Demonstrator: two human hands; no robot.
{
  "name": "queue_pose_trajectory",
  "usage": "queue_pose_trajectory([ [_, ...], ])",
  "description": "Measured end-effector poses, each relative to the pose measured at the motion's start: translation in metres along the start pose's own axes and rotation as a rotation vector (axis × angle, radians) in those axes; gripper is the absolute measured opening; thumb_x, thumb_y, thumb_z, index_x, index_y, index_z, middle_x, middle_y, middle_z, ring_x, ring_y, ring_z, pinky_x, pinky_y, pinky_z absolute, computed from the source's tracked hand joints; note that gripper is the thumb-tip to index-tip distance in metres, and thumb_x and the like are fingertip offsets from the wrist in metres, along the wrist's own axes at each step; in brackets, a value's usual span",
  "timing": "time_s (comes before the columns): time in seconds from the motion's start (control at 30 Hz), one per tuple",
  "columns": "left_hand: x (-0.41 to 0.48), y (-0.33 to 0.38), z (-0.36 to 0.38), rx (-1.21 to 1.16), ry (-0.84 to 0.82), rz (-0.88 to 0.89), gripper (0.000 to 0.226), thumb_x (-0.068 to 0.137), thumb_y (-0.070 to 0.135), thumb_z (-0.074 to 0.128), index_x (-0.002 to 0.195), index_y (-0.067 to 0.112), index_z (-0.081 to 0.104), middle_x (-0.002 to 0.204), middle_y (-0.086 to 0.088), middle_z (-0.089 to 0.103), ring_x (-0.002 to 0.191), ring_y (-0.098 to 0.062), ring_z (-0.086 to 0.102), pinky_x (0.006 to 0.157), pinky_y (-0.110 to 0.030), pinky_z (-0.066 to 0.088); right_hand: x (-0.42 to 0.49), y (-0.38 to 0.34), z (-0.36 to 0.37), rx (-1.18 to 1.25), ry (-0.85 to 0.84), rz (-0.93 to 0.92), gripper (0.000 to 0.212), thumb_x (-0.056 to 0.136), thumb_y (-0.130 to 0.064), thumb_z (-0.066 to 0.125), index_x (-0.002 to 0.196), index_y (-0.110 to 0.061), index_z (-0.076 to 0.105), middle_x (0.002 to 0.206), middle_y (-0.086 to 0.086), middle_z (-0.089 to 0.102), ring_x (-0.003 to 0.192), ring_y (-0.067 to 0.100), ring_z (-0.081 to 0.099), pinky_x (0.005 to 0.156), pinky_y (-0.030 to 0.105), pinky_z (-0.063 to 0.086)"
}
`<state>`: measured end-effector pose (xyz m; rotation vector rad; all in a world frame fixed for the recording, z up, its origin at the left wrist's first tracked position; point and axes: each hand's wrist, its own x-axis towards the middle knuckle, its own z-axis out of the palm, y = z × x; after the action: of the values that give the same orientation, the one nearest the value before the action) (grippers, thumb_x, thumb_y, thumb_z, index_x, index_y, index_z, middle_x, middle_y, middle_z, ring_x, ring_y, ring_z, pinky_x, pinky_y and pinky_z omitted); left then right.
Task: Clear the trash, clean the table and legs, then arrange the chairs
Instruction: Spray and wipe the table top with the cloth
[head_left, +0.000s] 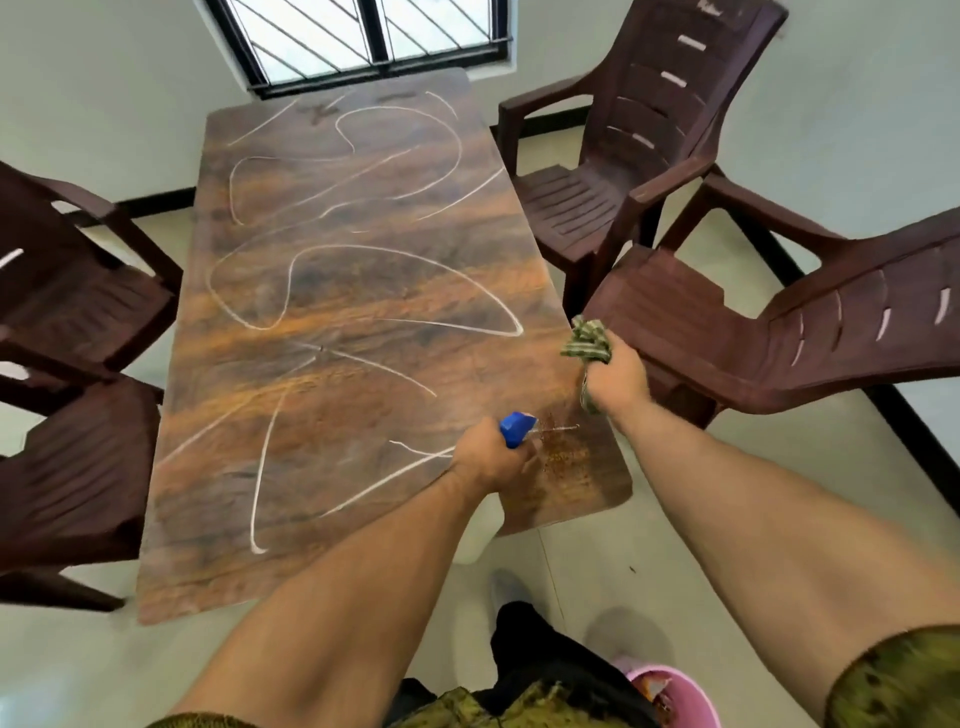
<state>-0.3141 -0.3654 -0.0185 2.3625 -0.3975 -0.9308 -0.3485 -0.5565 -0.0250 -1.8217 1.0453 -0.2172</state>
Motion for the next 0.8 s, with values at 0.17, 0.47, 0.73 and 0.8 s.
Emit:
queue_pose_trajectory([
  [0.17,0.018,-0.003,-0.009,-0.066,0.072,-0.071,0.032,0.086,0.028,0.071,0.067,0.019,0.047,0.064,-0.001,0.056,0.058,-0.018,0.054,0.054,-0.028,0.042,-0.032,0.041,0.030,-0.752,-0.515,-0.304,0.072,0.085,-0.013,0.050,0.153,-0.031,0.034,0.166,0.013,0.008,0.152,0.036,0.006,0.124,0.041,0.007],
  [0.47,0.039,0.003,-0.022,-0.105,0.096,-0.096,0.036,0.087,0.020,0.069,0.064,0.017,0.042,0.058,0.001,0.044,0.052,-0.016,0.042,0.053,-0.029,0.035,-0.051,0.104,0.022,-1.064,-0.551,-0.579,0.077,0.088,-0.061,0.022,0.159,-0.035,0.006,0.166,0.008,-0.011,0.150,0.032,-0.021,0.121,0.049,-0.010],
  [0.73,0.060,0.022,-0.029,-0.121,0.087,-0.082,0.033,0.087,0.022,0.068,0.064,0.019,0.044,0.058,0.004,0.046,0.052,-0.012,0.042,0.052,-0.026,0.036,-0.011,0.068,0.047,-1.028,-0.475,-0.402,0.071,0.096,-0.060,0.021,0.157,-0.036,-0.008,0.164,0.008,-0.022,0.150,0.035,-0.019,0.122,0.055,-0.003],
  [0.8,0.064,0.025,-0.028,-0.107,0.065,-0.060,0.031,0.087,0.023,0.067,0.064,0.020,0.047,0.059,0.004,0.048,0.054,-0.013,0.044,0.056,-0.027,0.039,-0.006,0.073,0.030,-1.052,-0.710,-0.698,0.071,0.092,-0.062,0.014,0.157,-0.040,-0.001,0.163,0.000,-0.020,0.153,0.027,-0.011,0.123,0.051,-0.001],
])
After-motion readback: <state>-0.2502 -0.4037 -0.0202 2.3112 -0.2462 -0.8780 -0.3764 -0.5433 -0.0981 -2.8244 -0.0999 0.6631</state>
